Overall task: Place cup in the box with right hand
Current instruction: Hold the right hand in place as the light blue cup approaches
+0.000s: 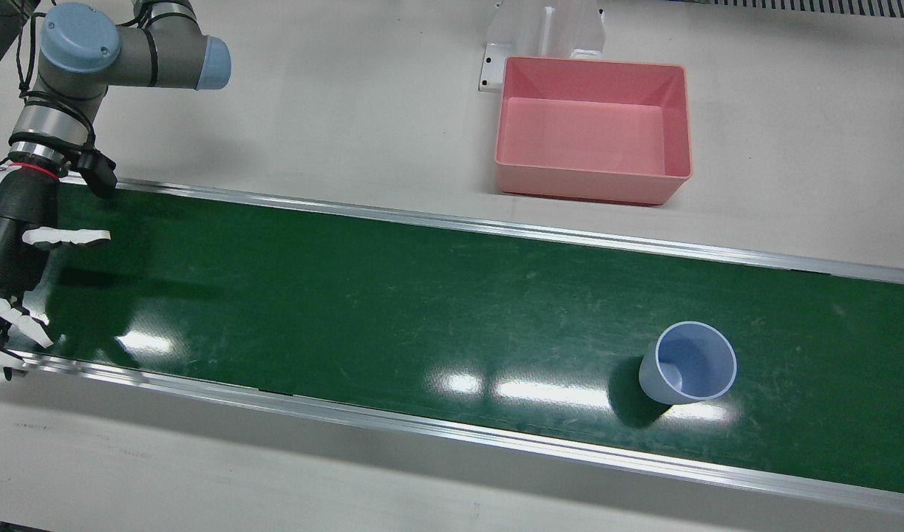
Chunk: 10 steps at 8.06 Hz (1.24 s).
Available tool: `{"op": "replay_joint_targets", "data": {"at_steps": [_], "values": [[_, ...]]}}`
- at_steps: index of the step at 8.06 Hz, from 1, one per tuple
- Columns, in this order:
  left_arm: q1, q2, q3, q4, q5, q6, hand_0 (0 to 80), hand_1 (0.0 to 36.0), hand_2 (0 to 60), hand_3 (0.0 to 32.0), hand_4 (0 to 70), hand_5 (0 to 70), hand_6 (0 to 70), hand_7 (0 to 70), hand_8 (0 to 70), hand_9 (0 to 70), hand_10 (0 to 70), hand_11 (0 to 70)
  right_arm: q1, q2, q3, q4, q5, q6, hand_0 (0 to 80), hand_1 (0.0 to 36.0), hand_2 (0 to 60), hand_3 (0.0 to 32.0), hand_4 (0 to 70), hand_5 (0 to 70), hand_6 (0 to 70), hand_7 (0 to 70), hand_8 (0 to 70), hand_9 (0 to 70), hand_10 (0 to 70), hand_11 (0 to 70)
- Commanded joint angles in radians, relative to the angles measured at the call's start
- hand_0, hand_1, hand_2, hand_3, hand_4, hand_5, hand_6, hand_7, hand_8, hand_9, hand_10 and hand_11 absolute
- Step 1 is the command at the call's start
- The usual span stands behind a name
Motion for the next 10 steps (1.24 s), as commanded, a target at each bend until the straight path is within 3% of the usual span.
{"op": "replay_joint_targets", "data": {"at_steps": [1,4,9,10], "values": [[0.002,0.0,0.0,0.0,0.0,0.0,0.0,0.0,0.0,0.0,0.0,0.0,0.0,0.0,0.0,0.0,0.0,0.0,-0.009,-0.003,0.04,-0.002,0.0,-0.031,47.1,6.1,3.1,6.2,33.3,2.7,7.2,41.8,7.9,18.5,0.0,0.0],[0.0,0.0,0.0,0.0,0.0,0.0,0.0,0.0,0.0,0.0,0.0,0.0,0.0,0.0,0.0,0.0,0.0,0.0,-0.023,-0.009,0.039,-0.002,-0.006,-0.04,47.4,6.2,3.4,6.0,35.2,2.6,7.4,43.3,7.8,18.9,0.0,0.0],[0.0,0.0,0.0,0.0,0.0,0.0,0.0,0.0,0.0,0.0,0.0,0.0,0.0,0.0,0.0,0.0,0.0,0.0,-0.026,-0.011,0.039,0.001,-0.011,-0.057,46.4,4.4,1.3,7.6,28.4,2.8,7.2,41.0,8.5,18.8,0.3,1.1],[0.0,0.0,0.0,0.0,0.0,0.0,0.0,0.0,0.0,0.0,0.0,0.0,0.0,0.0,0.0,0.0,0.0,0.0,-0.01,-0.008,0.038,0.001,-0.049,-0.07,46.1,4.0,0.5,8.0,26.5,2.9,7.1,40.0,8.6,18.5,1.0,2.1]]}}
